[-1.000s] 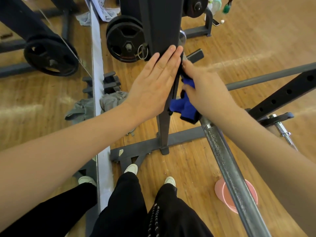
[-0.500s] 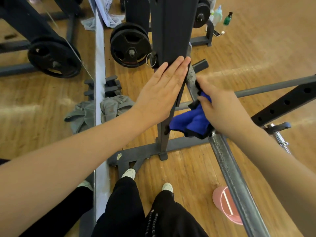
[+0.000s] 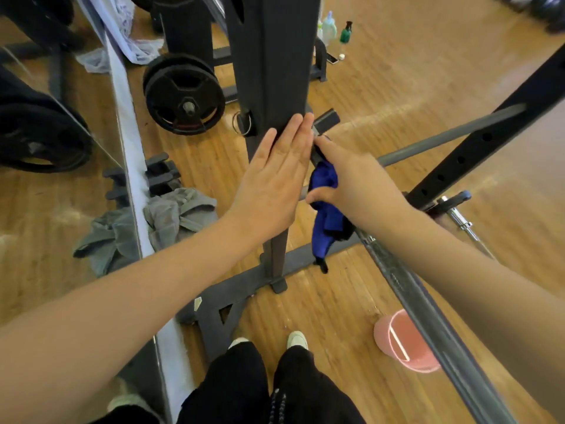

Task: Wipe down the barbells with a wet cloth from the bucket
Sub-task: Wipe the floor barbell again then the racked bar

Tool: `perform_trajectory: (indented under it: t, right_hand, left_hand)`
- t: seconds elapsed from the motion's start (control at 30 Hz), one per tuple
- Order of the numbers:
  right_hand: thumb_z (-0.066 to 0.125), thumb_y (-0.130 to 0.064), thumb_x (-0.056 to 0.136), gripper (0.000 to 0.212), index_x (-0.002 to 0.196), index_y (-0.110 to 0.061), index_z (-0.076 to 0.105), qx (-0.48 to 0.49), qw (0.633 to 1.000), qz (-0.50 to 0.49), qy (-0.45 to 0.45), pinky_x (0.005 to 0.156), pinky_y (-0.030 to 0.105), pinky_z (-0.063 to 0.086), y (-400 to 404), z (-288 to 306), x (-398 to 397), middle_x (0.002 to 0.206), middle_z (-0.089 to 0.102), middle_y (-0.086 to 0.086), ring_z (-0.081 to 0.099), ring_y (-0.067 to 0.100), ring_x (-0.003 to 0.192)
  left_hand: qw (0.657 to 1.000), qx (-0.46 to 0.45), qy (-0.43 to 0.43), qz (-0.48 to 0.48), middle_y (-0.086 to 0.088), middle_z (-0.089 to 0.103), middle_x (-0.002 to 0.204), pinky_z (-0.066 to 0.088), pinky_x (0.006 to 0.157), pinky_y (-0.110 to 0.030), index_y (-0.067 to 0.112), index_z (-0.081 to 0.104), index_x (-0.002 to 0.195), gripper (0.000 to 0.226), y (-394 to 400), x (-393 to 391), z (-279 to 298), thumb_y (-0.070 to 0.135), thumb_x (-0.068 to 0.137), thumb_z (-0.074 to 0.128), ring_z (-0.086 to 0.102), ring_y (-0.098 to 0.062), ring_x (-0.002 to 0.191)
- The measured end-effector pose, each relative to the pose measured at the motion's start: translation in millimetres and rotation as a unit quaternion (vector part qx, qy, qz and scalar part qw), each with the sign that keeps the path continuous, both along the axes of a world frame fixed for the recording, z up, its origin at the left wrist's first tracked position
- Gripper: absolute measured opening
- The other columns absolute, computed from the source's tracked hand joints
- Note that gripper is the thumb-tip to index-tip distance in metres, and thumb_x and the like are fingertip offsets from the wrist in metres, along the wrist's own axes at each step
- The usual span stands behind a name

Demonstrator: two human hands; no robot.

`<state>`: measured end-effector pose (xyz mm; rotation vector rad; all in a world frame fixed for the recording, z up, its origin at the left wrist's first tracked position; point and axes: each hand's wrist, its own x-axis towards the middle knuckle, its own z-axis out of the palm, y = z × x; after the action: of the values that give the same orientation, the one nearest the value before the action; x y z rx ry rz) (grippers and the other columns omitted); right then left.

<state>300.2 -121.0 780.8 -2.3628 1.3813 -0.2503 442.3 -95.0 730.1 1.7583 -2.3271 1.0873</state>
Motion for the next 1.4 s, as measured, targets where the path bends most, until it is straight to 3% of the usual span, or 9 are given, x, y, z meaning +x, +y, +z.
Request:
perform_trajectory:
  t: [0.13, 0.33, 0.47, 0.53, 0.73, 0.97, 1.2, 1.3, 1.4]
  right_hand:
    - [0.059, -0.011, 0.088, 0.043, 0.127, -0.011, 0.043, -0.07, 0.994, -0.065, 0.047, 0.062, 0.026, 0.037, -4, -5, 20, 0.1, 0.062, 0.005, 0.054, 0.018, 0.077]
    - [0.056, -0.024, 0.093, 0.049, 0.137, -0.017, 0.035, -0.039, 0.981, -0.146, 0.12, 0.074, 0.03, 0.043, 46, 3, 5, 0.126, 0.055, 0.003, 0.058, 0.022, 0.104]
    - [0.054, -0.02, 0.095, 0.042, 0.132, -0.013, 0.038, -0.049, 0.973, -0.192, 0.117, 0.067, 0.029, 0.041, 40, 5, 20, 0.101, 0.059, 0.003, 0.061, 0.024, 0.096]
    - [0.054, -0.013, 0.094, 0.048, 0.137, -0.012, 0.034, -0.055, 0.974, -0.196, 0.103, 0.071, 0.029, 0.043, 27, 3, 31, 0.114, 0.06, 0.005, 0.061, 0.023, 0.1]
    - [0.06, -0.024, 0.089, 0.034, 0.121, -0.018, 0.047, -0.028, 0.955, -0.284, 0.077, 0.075, 0.031, 0.047, 48, -6, 20, 0.107, 0.06, 0.0, 0.058, 0.019, 0.099]
    - [0.075, -0.042, 0.074, 0.075, 0.133, -0.013, 0.04, 0.014, 0.929, -0.352, 0.109, 0.086, 0.031, 0.044, 81, -5, 16, 0.123, 0.056, 0.003, 0.051, 0.022, 0.113]
    - [0.056, -0.013, 0.09, 0.028, 0.118, -0.014, 0.054, -0.007, 0.924, -0.377, 0.059, 0.074, 0.031, 0.045, 106, -2, -3, 0.104, 0.062, 0.003, 0.056, 0.021, 0.095]
    - [0.058, -0.013, 0.09, 0.041, 0.13, -0.007, 0.051, -0.043, 0.917, -0.395, 0.042, 0.088, 0.031, 0.038, 120, -5, 3, 0.12, 0.061, 0.009, 0.053, 0.027, 0.111]
    - [0.059, -0.04, 0.089, 0.066, 0.14, -0.005, 0.038, -0.021, 0.904, -0.408, 0.129, 0.1, 0.034, 0.035, 106, -11, 18, 0.13, 0.054, 0.009, 0.048, 0.027, 0.118]
  left_hand:
    - [0.999, 0.019, -0.005, -0.034, -0.016, 0.014, 0.157, -0.002, 0.116, -0.041, -0.006, 0.0, 0.144, 0.074, -2, 1, -5, 0.026, 0.085, 0.032, 0.006, -0.029, 0.144]
    - [0.989, 0.089, -0.012, -0.118, -0.021, 0.01, 0.156, -0.005, 0.114, -0.042, -0.007, 0.002, 0.143, 0.076, 0, 7, 4, 0.031, 0.083, 0.028, 0.008, -0.033, 0.145]
    - [0.977, 0.145, 0.0, -0.154, -0.023, -0.003, 0.156, -0.013, 0.11, -0.041, -0.009, -0.017, 0.138, 0.076, 0, 10, 14, 0.029, 0.089, 0.029, -0.004, -0.034, 0.145]
    - [0.969, 0.184, 0.007, -0.164, -0.022, -0.008, 0.156, -0.017, 0.107, -0.039, -0.007, -0.024, 0.134, 0.078, -1, 11, 17, 0.029, 0.092, 0.032, -0.008, -0.032, 0.145]
    - [0.958, 0.226, 0.059, -0.168, -0.022, -0.006, 0.157, -0.015, 0.109, -0.037, -0.006, -0.014, 0.144, 0.074, -2, 10, 19, 0.022, 0.092, 0.031, -0.007, -0.031, 0.145]
    - [0.932, 0.277, 0.097, -0.211, -0.021, -0.012, 0.156, -0.011, 0.114, -0.038, -0.004, -0.014, 0.145, 0.084, -6, 1, 17, 0.029, 0.092, 0.042, -0.011, -0.032, 0.145]
    - [0.919, 0.287, 0.137, -0.234, -0.019, -0.008, 0.157, -0.006, 0.115, -0.035, -0.002, -0.009, 0.147, 0.087, -9, 5, 14, 0.019, 0.087, 0.05, -0.008, -0.03, 0.146]
    - [0.915, 0.3, 0.144, -0.228, -0.019, -0.011, 0.157, -0.004, 0.116, -0.036, -0.001, -0.011, 0.147, 0.089, -7, 4, 14, 0.023, 0.088, 0.051, -0.01, -0.03, 0.145]
    - [0.913, 0.308, 0.153, -0.221, -0.018, -0.014, 0.156, -0.005, 0.116, -0.036, -0.001, -0.014, 0.146, 0.096, -5, 2, 14, 0.032, 0.089, 0.055, -0.013, -0.03, 0.145]
